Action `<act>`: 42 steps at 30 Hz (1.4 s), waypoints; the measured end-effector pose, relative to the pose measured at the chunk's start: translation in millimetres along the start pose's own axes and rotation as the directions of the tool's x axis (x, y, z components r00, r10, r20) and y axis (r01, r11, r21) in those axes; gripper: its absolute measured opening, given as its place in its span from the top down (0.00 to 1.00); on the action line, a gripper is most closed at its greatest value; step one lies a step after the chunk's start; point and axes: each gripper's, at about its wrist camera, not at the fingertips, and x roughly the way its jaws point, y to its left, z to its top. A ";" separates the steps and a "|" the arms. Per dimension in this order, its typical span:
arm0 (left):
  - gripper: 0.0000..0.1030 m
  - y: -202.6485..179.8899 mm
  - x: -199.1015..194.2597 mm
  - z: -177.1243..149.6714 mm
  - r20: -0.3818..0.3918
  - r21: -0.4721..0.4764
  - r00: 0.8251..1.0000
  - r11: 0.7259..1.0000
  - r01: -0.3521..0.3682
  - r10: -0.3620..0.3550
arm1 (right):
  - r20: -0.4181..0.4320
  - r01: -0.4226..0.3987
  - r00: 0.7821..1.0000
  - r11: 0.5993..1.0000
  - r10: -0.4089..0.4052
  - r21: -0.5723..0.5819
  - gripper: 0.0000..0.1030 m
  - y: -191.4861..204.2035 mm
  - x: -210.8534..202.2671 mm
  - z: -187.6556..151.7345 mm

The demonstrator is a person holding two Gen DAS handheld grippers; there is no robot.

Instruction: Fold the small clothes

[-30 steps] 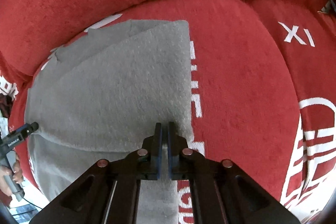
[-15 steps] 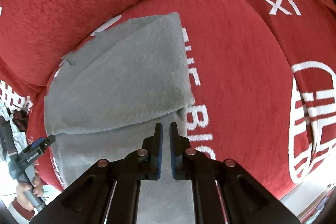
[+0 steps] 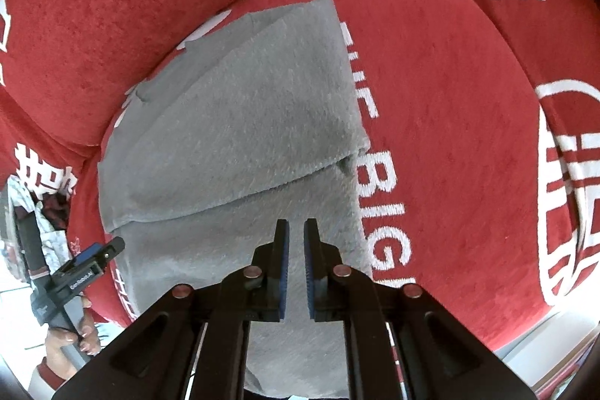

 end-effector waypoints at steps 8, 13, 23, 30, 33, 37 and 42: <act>0.11 -13.8 -7.6 -10.3 0.000 -0.035 1.000 0.999 -0.024 0.024 | -0.046 -0.018 0.999 0.999 0.016 -0.045 0.76 -1.8 -0.7 2.0; 0.00 -21.0 -11.5 -21.8 0.007 -0.053 0.999 0.998 -0.031 0.032 | -0.076 -0.032 0.997 0.995 0.025 -0.091 0.68 -2.9 2.2 3.0; 0.00 -6.7 0.8 -53.1 -0.037 -0.100 0.999 0.995 -0.013 0.009 | -0.099 -0.040 0.995 0.988 0.026 -0.146 0.57 7.2 13.6 -11.0; 0.00 8.9 3.3 -80.8 -0.028 -0.078 0.999 0.996 0.035 -0.038 | -0.074 -0.041 0.997 0.987 0.029 -0.153 0.52 21.7 12.6 -38.3; 0.00 17.6 1.8 -98.8 -0.024 -0.075 0.998 0.995 0.059 -0.061 | -0.063 -0.036 0.998 0.987 0.027 -0.155 0.52 25.8 10.7 -56.2; 0.00 36.3 2.4 -125.8 -0.021 -0.088 0.994 0.991 0.105 -0.107 | -0.058 -0.062 0.997 0.987 0.053 -0.150 0.52 24.6 7.2 -83.8; 0.00 65.7 16.0 -171.6 -0.050 -0.126 0.982 0.976 0.175 -0.182 | -0.116 -0.086 0.991 0.985 0.069 -0.147 0.52 8.8 14.2 -126.3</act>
